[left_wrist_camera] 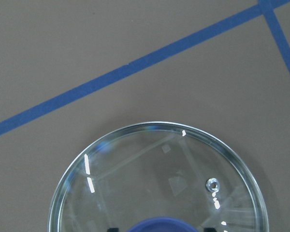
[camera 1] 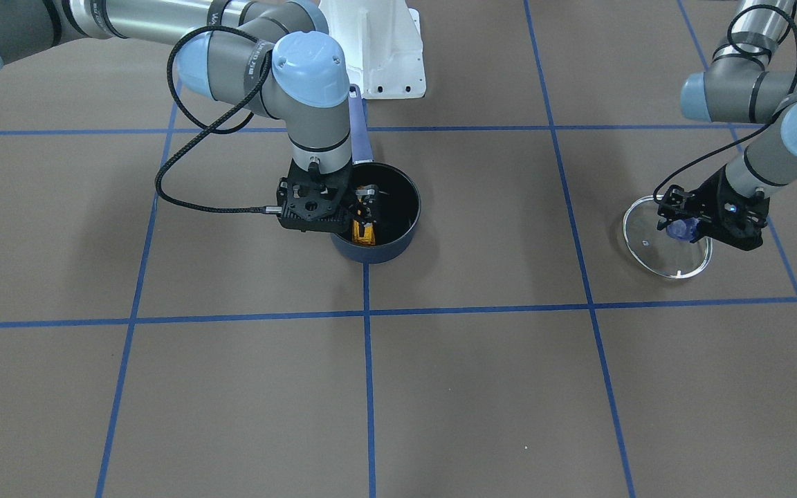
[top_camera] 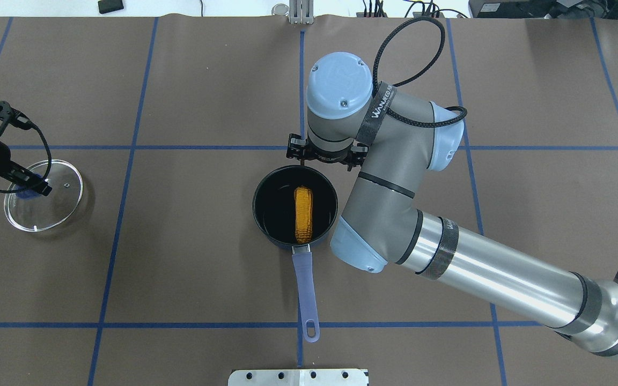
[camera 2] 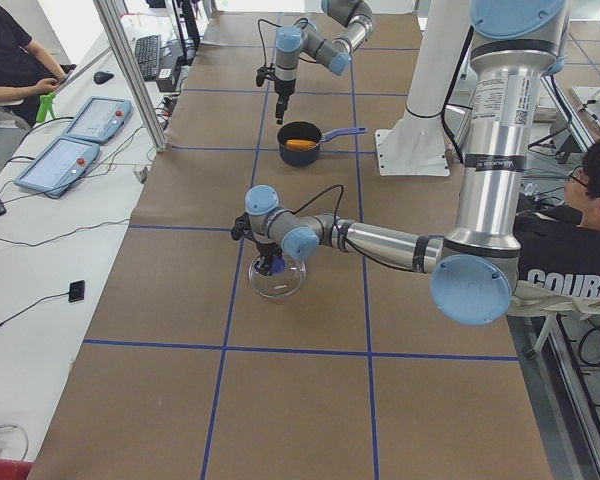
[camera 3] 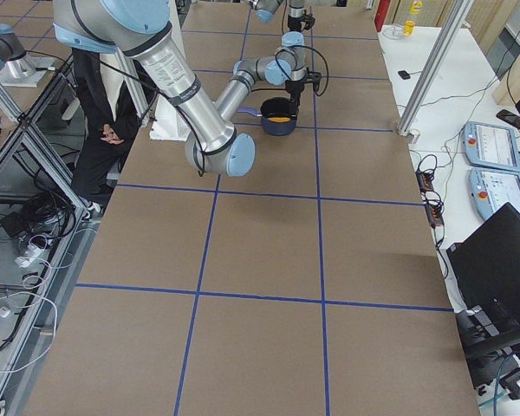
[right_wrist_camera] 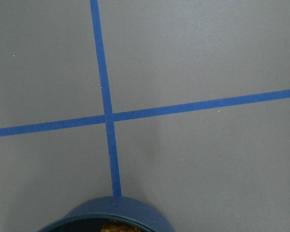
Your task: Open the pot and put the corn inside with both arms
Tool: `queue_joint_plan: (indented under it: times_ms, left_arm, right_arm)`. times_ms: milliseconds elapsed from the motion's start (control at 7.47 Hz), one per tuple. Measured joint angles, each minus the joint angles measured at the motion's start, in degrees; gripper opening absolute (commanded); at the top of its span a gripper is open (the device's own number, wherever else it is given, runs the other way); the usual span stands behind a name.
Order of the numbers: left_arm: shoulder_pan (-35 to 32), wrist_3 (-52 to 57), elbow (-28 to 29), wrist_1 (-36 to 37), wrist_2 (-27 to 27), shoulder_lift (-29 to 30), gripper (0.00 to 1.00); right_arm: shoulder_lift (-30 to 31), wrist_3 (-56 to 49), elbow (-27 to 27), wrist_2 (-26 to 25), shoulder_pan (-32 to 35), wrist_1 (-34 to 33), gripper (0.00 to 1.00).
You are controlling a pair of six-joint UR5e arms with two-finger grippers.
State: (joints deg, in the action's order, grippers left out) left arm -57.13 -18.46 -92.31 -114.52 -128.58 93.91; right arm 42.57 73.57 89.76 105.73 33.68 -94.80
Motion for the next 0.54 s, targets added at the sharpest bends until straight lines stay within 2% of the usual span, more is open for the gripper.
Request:
queue_joint_plan:
  times_ms: [535]
  left_arm:
    - [0.22, 0.00, 0.35, 0.00, 0.88, 0.18, 0.51]
  right_arm:
    - [-0.02, -0.08, 0.01, 0.00, 0.09, 0.01, 1.00]
